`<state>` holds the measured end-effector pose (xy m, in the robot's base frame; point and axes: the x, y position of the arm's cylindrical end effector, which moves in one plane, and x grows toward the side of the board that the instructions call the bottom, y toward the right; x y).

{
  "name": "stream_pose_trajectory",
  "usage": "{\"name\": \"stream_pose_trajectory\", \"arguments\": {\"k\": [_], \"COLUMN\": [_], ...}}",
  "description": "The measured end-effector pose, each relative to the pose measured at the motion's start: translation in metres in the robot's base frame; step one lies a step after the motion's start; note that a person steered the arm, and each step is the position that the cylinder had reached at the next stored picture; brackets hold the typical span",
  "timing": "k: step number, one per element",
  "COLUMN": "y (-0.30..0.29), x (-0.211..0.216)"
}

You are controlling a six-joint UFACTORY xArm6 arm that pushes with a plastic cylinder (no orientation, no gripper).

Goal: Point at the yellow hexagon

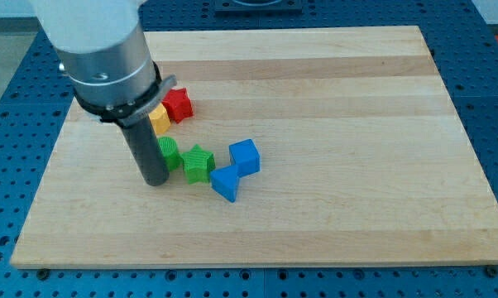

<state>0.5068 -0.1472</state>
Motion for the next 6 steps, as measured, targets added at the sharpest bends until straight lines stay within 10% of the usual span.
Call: {"name": "stream_pose_trajectory", "arguments": {"k": [3,6], "y": [-0.088,-0.009], "x": [-0.004,-0.064]}}
